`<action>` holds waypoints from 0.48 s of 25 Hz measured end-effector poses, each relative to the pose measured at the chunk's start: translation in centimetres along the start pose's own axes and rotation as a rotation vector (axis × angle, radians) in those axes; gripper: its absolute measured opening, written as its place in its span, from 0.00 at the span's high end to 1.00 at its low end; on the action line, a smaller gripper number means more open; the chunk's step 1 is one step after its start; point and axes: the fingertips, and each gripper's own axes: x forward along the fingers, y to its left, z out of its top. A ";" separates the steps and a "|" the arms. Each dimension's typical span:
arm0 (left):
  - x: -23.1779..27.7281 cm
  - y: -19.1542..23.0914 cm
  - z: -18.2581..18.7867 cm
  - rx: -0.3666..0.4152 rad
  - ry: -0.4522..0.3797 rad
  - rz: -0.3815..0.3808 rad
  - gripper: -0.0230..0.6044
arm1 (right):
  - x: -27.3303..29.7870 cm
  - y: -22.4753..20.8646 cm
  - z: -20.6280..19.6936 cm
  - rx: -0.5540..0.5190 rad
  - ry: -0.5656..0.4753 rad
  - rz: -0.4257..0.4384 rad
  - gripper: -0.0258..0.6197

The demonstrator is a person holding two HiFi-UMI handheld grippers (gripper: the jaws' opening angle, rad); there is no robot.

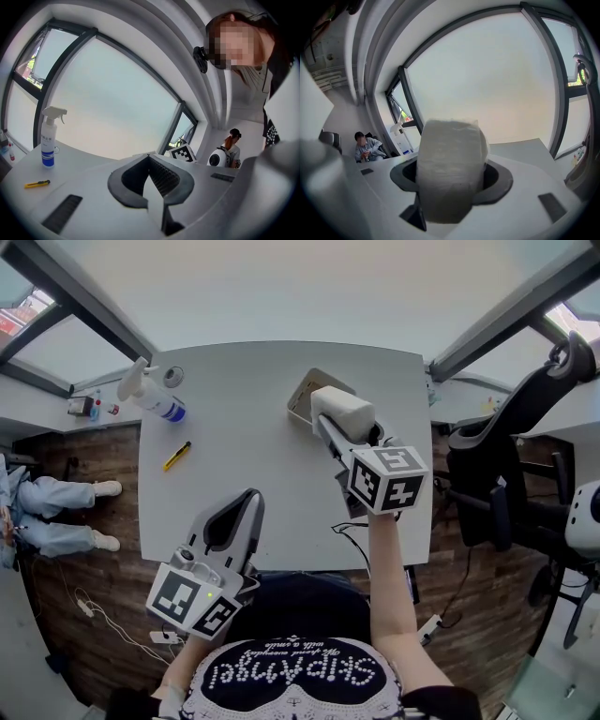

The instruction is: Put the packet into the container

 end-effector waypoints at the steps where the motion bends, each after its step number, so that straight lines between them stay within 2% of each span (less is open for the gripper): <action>1: 0.0 0.1 0.0 0.000 0.001 0.001 0.95 | 0.2 -0.1 0.0 -0.001 0.002 -0.001 0.53; 12: 0.1 0.7 0.0 -0.009 0.000 0.020 0.95 | 2.2 -0.9 -0.3 -0.021 0.040 0.005 0.53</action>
